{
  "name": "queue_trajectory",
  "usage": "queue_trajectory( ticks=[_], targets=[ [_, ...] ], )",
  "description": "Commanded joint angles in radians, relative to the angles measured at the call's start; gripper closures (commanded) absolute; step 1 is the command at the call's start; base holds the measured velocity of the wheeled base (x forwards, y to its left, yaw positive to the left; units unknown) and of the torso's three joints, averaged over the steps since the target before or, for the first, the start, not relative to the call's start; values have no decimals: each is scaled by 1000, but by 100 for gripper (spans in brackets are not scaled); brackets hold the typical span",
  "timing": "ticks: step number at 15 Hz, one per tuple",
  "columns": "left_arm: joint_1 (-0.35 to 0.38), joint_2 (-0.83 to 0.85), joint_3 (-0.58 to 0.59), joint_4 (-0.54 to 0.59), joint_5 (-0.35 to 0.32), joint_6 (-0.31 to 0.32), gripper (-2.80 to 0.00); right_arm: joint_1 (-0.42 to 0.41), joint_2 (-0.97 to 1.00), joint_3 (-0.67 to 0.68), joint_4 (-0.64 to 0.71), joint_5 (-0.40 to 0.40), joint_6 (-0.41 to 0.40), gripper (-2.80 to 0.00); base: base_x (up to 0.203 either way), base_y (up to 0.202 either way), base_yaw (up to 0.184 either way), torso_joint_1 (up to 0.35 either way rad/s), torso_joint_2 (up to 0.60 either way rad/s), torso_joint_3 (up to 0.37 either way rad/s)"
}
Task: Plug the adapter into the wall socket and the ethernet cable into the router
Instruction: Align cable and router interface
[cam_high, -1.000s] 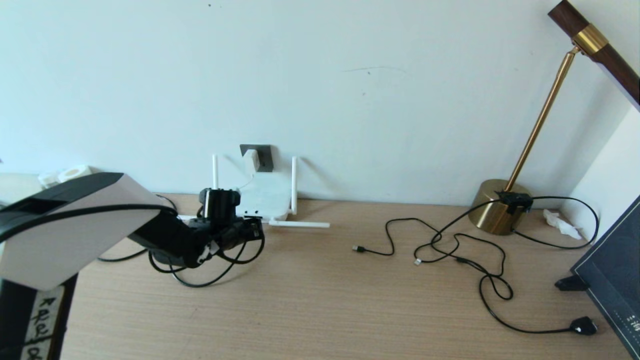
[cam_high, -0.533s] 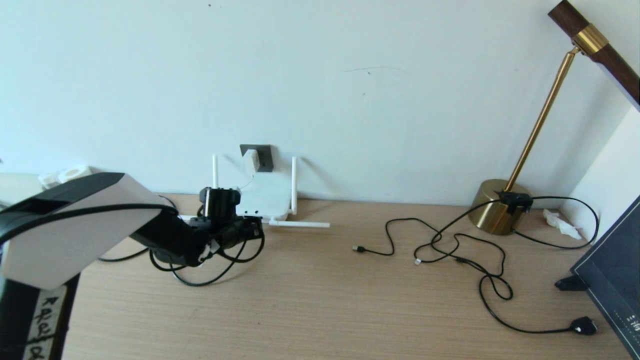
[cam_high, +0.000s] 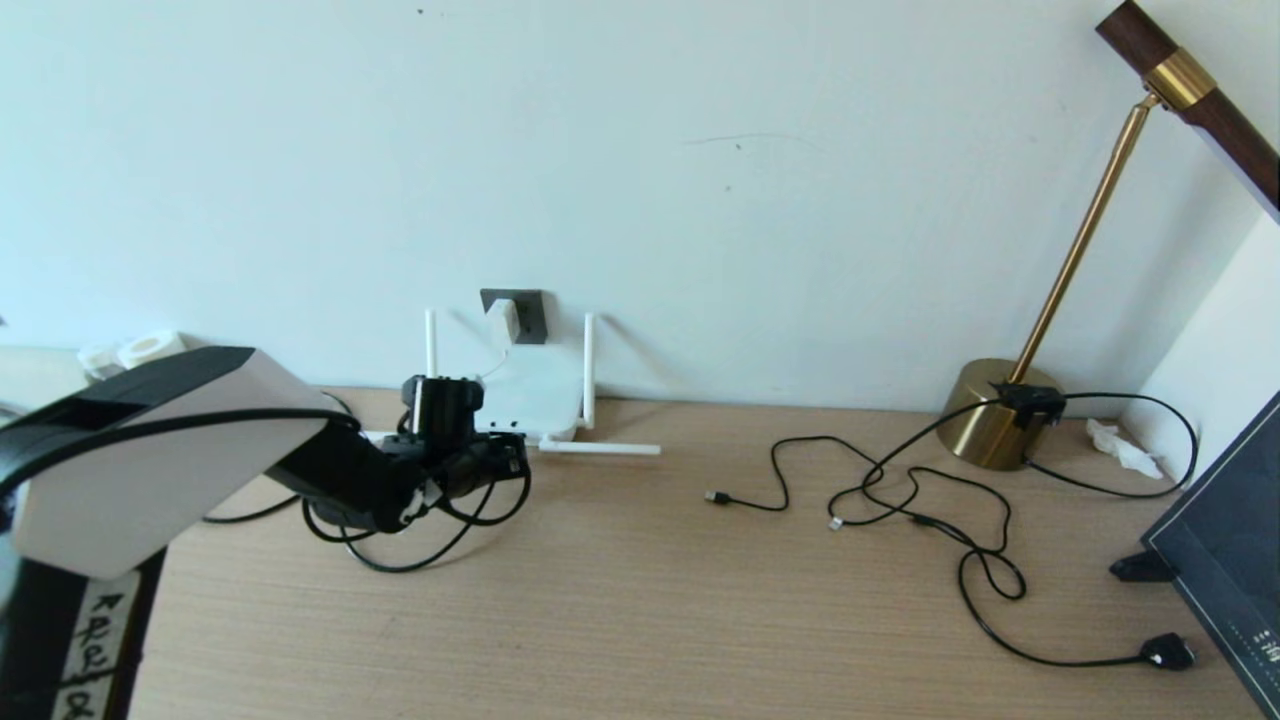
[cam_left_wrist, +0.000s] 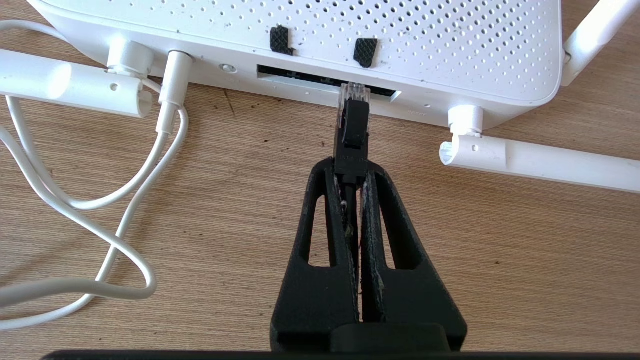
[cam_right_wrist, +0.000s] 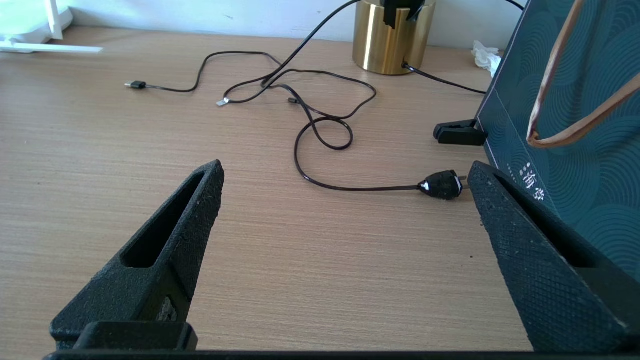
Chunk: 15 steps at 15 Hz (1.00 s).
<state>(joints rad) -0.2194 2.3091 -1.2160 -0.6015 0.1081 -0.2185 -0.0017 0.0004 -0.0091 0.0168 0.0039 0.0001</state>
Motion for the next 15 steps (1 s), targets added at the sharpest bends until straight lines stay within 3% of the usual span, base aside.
queue_trajectory(
  ticks=[1,15],
  targets=[
    [0,3,-10,-5,1,-1,0,0,1,0,0,1,0,-280,0,0,0,0,0,0],
    [-2,-9,-13,9,2,2,0,0,0,0,0,1,0,-280,0,0,0,0,0,0]
  ],
)
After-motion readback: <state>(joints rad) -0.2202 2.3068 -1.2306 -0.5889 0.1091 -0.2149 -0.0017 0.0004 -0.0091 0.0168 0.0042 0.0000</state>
